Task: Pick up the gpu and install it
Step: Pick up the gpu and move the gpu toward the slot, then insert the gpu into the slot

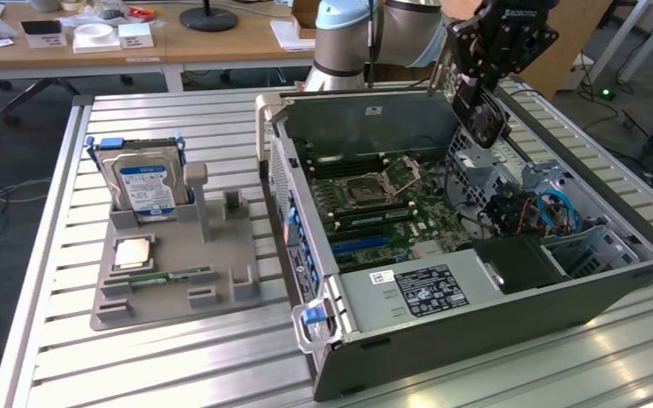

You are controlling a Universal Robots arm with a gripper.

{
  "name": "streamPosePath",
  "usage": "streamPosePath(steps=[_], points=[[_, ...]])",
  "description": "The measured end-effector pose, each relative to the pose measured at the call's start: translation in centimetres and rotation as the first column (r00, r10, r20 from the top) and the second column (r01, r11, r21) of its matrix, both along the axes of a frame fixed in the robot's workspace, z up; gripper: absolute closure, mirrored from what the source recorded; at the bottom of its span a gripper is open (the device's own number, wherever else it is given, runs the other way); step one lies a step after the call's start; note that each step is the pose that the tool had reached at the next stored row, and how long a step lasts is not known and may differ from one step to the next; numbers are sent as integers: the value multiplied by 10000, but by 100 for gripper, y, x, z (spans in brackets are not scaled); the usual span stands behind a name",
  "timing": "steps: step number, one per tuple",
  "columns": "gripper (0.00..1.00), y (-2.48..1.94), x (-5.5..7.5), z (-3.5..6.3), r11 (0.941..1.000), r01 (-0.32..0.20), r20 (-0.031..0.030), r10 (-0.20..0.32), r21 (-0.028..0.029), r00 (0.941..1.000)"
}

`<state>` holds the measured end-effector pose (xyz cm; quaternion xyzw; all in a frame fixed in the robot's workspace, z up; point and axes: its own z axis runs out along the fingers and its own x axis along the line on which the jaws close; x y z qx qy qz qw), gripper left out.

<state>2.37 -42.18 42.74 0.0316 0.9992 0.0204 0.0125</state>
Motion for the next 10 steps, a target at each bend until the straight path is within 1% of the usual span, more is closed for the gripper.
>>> streamPosePath(steps=[4,10], points=[[74,0,63,0,10000,0,0,0,0,10000],[74,0,67,0,10000,0,0,0,1,10000]])
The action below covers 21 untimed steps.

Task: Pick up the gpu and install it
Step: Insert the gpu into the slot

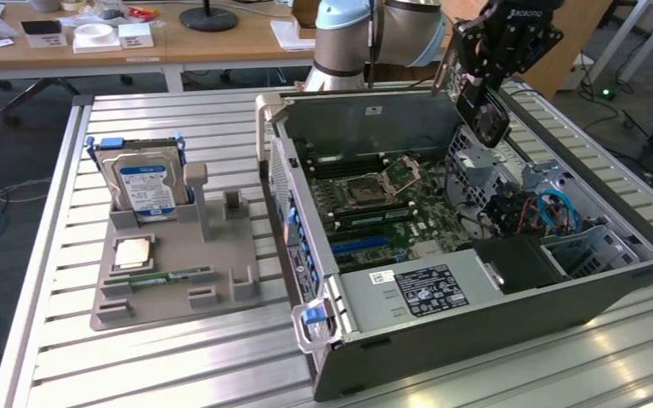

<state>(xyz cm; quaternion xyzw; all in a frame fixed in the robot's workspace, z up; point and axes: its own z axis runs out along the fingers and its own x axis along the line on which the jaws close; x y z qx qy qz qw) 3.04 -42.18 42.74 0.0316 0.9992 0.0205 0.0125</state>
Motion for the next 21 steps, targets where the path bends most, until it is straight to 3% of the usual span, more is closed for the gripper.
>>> streamPosePath(steps=[11,16,21], points=[[74,0,0,0,10000,-82,0,82,-2,10000],[74,0,0,-12,9957,-922,1,922,0,9957],[74,0,0,-25,9832,-1824,0,1824,-1,9832]])
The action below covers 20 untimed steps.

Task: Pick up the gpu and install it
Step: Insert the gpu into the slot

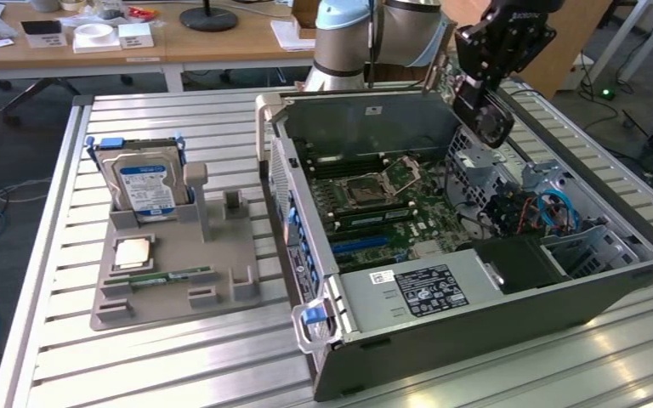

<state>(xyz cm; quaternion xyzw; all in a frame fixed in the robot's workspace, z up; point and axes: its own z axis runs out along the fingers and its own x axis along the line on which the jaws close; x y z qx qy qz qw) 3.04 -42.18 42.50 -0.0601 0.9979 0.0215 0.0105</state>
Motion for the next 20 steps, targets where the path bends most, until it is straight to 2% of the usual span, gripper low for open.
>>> streamPosePath(steps=[4,9,12,15,20], points=[[74,0,0,-9,9973,-735,0,735,0,9973],[74,0,0,-19,9867,-1627,0,1627,-1,9867],[74,0,0,-25,9762,-2168,0,2168,-2,9762],[74,0,0,-30,9631,-2692,-1,2692,-5,9631],[74,0,0,-37,9344,-3561,-3,3561,-10,9344]])
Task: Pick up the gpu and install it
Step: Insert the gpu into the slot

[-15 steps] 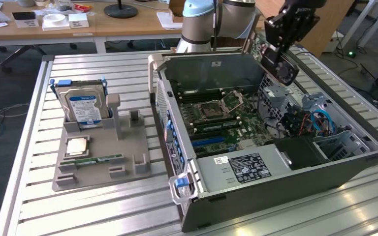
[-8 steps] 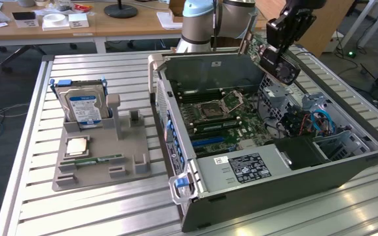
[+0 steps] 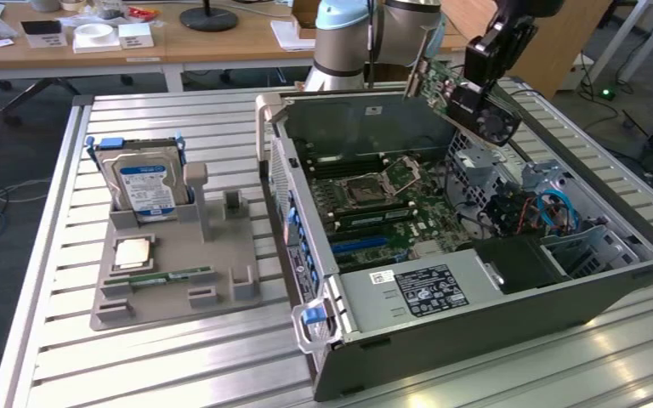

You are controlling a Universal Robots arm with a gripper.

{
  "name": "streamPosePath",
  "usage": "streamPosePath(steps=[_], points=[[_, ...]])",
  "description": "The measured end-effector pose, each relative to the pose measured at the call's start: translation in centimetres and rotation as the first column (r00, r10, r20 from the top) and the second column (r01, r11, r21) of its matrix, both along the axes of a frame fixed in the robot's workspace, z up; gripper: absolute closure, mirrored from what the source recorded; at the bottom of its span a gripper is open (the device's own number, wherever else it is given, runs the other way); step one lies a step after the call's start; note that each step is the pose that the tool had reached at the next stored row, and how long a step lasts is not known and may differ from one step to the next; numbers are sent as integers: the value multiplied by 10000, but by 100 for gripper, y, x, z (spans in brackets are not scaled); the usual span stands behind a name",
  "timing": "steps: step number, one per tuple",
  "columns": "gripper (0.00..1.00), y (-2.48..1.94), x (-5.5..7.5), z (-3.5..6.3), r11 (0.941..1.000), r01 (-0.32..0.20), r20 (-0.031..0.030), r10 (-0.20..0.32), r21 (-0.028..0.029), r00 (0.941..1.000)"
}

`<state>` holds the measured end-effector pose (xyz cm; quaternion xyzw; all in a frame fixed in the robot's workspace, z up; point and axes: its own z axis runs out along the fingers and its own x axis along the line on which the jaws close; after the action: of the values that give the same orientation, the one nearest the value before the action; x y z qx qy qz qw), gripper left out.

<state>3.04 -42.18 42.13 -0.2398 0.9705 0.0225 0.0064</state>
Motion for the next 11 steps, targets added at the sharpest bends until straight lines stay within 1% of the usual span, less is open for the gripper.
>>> streamPosePath(steps=[2,5,11], points=[[74,0,0,-3,9994,-359,0,359,-2,9994],[74,0,0,-7,9964,-850,0,850,-6,9964],[74,2,-1,-13,9856,-1692,-1,1692,-17,9856]])
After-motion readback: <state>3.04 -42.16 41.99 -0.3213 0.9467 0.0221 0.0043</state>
